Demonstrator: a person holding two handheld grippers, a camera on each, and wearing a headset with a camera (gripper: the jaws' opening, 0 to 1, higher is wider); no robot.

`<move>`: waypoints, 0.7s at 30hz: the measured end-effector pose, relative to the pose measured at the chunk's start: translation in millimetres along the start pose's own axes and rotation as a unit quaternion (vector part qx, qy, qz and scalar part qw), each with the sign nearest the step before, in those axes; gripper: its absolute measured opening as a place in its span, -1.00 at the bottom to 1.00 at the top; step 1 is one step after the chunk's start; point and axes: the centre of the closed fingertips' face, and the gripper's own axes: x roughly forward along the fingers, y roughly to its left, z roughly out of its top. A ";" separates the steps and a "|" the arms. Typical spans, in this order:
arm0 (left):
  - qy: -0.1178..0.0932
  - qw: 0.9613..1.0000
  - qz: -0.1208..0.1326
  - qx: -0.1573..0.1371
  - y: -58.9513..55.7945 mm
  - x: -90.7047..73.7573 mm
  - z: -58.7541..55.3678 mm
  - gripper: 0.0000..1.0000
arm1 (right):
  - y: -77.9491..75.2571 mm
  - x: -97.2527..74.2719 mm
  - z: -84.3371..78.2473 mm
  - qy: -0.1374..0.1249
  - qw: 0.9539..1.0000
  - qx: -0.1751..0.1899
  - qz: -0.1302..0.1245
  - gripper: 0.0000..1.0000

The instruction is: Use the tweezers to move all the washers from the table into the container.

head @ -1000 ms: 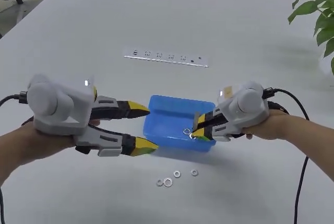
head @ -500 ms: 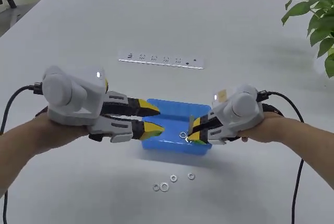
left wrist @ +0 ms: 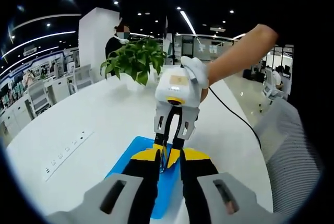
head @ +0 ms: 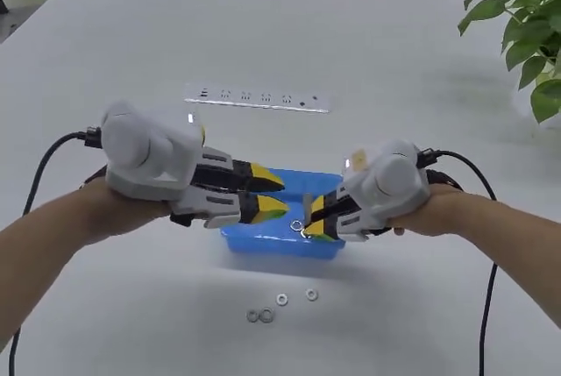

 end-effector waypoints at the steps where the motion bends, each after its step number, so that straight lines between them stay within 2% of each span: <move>1: 0.000 1.000 -0.001 0.002 0.5 2.6 0.7 -0.64 | 0.1 0.0 0.0 0.000 1.000 0.000 0.000 -0.82; 14: 0.010 1.000 -0.016 0.011 4.9 25.5 -0.6 -0.71 | 0.3 0.6 -0.4 -0.001 1.000 -0.008 0.001 -0.82; 21: 0.015 0.999 -0.027 0.017 3.6 31.8 -2.7 -0.78 | 0.1 0.8 -0.8 -0.002 1.000 -0.008 0.002 -0.82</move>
